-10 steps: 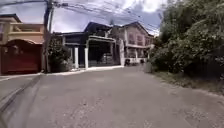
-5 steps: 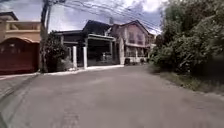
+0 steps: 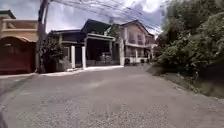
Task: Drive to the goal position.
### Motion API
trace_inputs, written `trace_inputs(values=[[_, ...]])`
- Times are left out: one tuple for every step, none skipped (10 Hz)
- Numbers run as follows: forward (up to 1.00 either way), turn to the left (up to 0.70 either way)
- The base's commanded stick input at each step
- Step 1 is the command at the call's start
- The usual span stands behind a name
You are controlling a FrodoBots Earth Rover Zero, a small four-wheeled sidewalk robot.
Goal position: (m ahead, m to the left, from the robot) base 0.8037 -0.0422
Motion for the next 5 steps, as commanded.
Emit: trace_inputs(values=[[0.70,0.00],[0.70,0.00],[0.70,0.00],[0.70,0.00],[0.70,0.00]])
